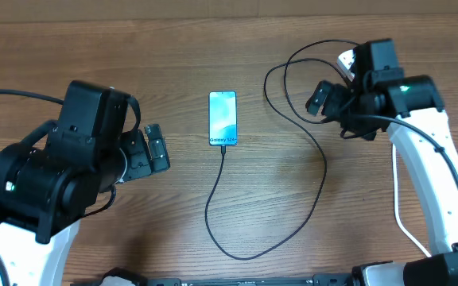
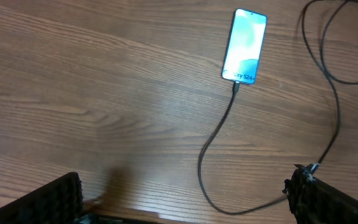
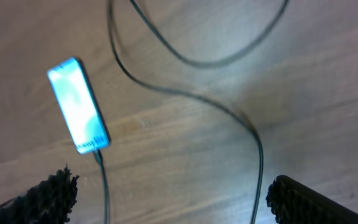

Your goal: Plug charger to phone and switch on socket

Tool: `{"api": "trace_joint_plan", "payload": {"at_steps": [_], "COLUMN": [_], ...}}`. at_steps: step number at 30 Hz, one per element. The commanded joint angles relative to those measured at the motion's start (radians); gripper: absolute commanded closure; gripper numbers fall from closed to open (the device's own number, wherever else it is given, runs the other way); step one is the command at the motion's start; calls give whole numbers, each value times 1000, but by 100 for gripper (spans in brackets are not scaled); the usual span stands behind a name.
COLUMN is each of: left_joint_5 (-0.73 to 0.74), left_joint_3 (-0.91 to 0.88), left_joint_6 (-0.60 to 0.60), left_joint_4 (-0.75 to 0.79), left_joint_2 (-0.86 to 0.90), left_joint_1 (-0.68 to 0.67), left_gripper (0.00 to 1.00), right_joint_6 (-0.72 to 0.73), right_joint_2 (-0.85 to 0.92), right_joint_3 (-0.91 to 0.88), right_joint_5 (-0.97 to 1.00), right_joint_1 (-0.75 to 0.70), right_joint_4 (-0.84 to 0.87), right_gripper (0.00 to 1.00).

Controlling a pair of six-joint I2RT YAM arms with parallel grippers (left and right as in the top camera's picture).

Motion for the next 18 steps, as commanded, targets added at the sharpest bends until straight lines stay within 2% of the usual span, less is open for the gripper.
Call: {"api": "trace_joint_plan", "payload": {"at_steps": [1, 2, 4, 9, 14, 18], "left_joint_5": [-24, -24, -24, -16, -17, -17], "left_joint_3": [-5, -5, -5, -5, -5, -5], "left_joint_6": [-24, -24, -24, -24, -24, -24], "left_joint_4": [2, 2, 2, 3, 5, 5], "left_joint_2": [34, 50, 80, 129, 185, 230], "left_joint_1": [5, 5, 5, 5, 5, 5], "left_gripper": [0, 0, 0, 0, 0, 0], "right_joint_6": [-45, -112, -142, -216, -216, -220], "right_joint_2": [16, 39, 129, 277, 312, 343], "right_joint_3": [200, 279, 400, 434, 434, 354], "right_joint_5": [57, 59, 58, 59, 126, 191], "right_joint_1": [-63, -102, -201, -307, -385, -387], "right_joint_4": [-63, -95, -159, -130, 131, 337], "right_gripper": [0, 0, 0, 0, 0, 0]}}
